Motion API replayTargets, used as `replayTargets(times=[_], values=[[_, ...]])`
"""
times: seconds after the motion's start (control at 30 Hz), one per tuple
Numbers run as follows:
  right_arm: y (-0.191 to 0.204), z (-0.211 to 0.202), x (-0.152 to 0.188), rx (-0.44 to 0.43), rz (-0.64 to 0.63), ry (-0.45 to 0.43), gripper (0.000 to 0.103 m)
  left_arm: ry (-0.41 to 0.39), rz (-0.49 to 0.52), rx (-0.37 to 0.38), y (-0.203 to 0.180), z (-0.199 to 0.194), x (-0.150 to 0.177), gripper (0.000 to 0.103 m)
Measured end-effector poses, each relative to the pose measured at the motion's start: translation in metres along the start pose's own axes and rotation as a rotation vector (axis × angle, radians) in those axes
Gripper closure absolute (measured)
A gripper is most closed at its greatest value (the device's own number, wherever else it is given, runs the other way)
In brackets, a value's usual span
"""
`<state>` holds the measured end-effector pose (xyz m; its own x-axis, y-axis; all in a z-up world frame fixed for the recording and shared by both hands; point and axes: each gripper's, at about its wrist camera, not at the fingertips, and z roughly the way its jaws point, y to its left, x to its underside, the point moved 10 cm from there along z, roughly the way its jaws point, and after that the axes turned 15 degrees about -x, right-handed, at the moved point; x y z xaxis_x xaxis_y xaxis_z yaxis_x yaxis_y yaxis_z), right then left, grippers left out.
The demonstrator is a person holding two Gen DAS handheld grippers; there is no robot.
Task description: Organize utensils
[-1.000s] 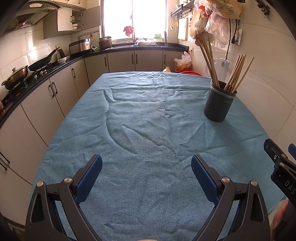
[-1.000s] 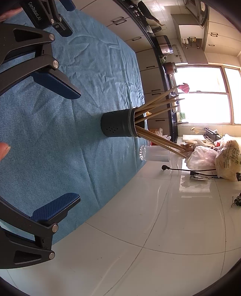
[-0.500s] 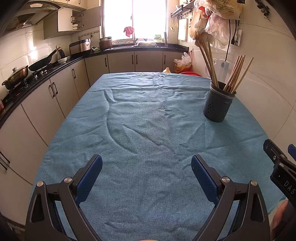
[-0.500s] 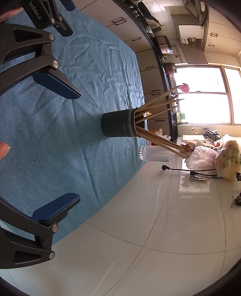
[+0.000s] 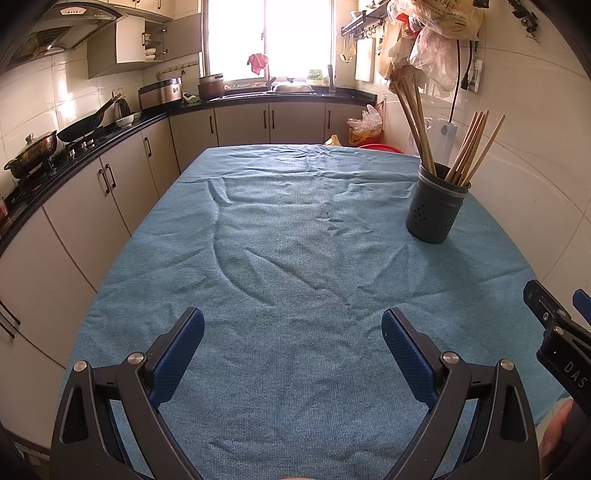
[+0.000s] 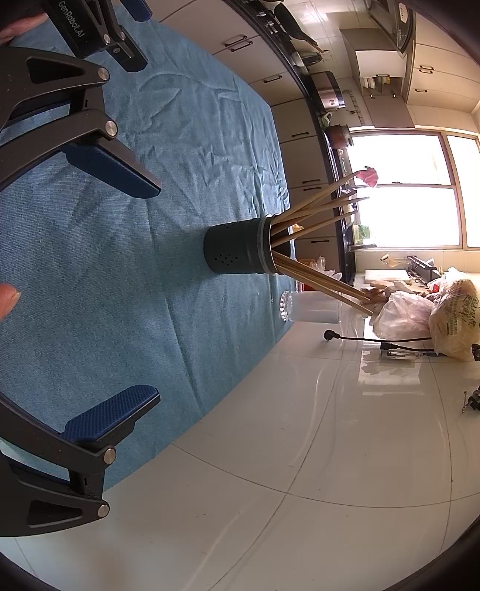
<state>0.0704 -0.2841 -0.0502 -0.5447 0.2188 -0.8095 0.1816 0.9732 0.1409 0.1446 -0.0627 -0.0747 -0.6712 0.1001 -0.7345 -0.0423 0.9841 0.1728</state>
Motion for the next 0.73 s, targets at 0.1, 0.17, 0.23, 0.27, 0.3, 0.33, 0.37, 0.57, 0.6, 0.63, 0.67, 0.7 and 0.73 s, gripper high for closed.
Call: replayTargets(times=[0.1, 0.17, 0.23, 0.27, 0.3, 0.33, 0.37, 0.57, 0.6, 0.63, 0.67, 0.7, 0.73], values=[[0.0, 0.0, 0.001, -0.001, 0.0, 0.001, 0.0, 0.0, -0.001, 0.0, 0.0, -0.001, 0.0, 0.007], [0.0, 0.0, 0.001, -0.002, 0.002, 0.002, 0.0, 0.0, 0.001, 0.0, 0.0, -0.001, 0.0, 0.007], [0.0, 0.001, 0.001, -0.003, 0.003, 0.004, 0.0, -0.001, 0.0, 0.0, 0.0, -0.001, 0.0, 0.007], [-0.001, 0.001, 0.002, -0.003, 0.004, 0.006, 0.0, -0.001, 0.0, 0.001, 0.0, 0.0, 0.0, 0.007], [-0.001, 0.002, 0.002, -0.003, 0.004, 0.008, 0.0, -0.001, 0.0, 0.002, 0.0, -0.001, 0.0, 0.007], [-0.001, 0.003, 0.002, -0.004, 0.003, 0.009, 0.0, 0.0, 0.0, 0.003, 0.0, -0.001, 0.0, 0.007], [-0.001, 0.003, 0.003, -0.005, 0.003, 0.011, 0.0, 0.0, -0.002, 0.006, 0.0, -0.002, 0.0, 0.007], [-0.001, 0.01, 0.003, -0.007, 0.001, 0.023, 0.0, 0.011, -0.012, 0.0, 0.004, 0.004, 0.0, 0.007], [0.0, 0.012, 0.003, -0.008, 0.001, 0.027, 0.0, 0.006, -0.021, -0.003, 0.006, 0.005, 0.0, 0.007], [0.0, 0.014, 0.003, -0.008, 0.0, 0.032, 0.0, 0.004, -0.025, -0.007, 0.008, 0.006, -0.002, 0.007], [0.0, 0.017, 0.004, -0.01, 0.0, 0.038, 0.0, 0.005, -0.026, -0.015, 0.01, 0.009, -0.003, 0.007], [-0.001, 0.021, 0.003, -0.014, 0.0, 0.044, 0.0, 0.011, -0.029, -0.022, 0.012, 0.014, -0.004, 0.007], [-0.002, 0.027, 0.002, -0.018, 0.001, 0.052, 0.0, 0.022, -0.036, -0.032, 0.017, 0.02, -0.005, 0.007]])
